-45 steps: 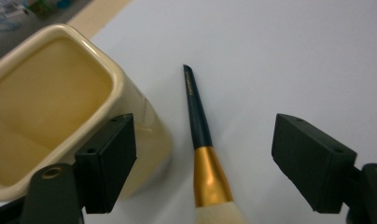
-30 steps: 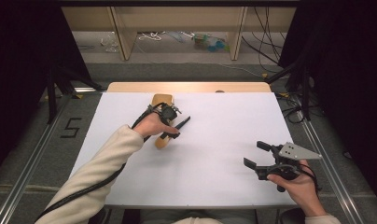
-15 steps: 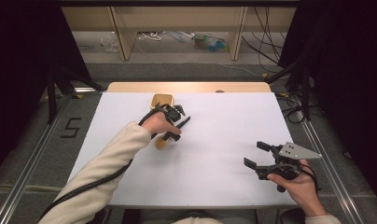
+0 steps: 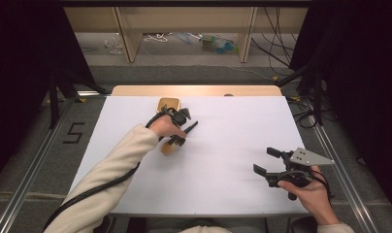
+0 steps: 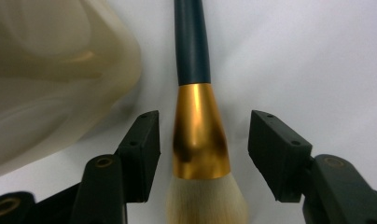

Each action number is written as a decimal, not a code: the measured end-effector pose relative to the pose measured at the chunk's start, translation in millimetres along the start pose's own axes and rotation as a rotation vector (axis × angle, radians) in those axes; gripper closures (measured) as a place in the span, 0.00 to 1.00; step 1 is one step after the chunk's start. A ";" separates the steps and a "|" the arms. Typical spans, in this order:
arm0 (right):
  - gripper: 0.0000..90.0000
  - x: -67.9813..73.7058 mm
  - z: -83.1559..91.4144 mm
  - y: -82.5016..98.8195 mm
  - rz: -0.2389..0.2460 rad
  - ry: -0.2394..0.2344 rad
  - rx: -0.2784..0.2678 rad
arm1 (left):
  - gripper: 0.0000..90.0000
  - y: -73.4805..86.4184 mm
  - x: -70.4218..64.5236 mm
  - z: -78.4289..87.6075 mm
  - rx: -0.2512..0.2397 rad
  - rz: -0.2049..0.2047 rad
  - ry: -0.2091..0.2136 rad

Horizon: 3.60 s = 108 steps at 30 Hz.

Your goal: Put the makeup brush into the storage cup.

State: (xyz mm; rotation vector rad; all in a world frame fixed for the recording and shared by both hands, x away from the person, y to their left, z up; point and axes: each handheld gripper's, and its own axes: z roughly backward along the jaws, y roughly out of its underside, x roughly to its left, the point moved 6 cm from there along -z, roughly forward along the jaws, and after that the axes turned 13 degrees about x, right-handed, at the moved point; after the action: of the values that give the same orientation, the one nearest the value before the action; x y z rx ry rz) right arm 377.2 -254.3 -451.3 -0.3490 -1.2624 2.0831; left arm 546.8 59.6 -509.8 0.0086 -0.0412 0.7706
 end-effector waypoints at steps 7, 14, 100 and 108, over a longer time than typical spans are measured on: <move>0.19 0.2 0.0 0.2 0.000 -0.002 0.002 | 0.53 1.5 1.8 -3.6 0.014 0.036 0.010; 0.19 -0.4 0.5 1.1 -0.002 0.008 0.019 | 0.58 1.6 3.1 -3.5 0.020 0.038 0.013; 0.23 36.0 -22.4 -18.8 0.279 -0.245 0.198 | 0.70 97.9 -88.4 49.3 -0.110 -0.512 0.060; 0.23 52.5 -42.7 -26.8 0.362 -0.319 0.259 | 0.70 104.1 -121.1 57.3 -0.103 -0.599 0.091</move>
State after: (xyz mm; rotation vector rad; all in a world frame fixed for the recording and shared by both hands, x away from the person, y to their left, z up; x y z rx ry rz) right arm 372.0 -182.1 -443.6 -0.1361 -1.1469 2.6615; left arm 385.6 48.6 -458.2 -0.1076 0.0092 0.1686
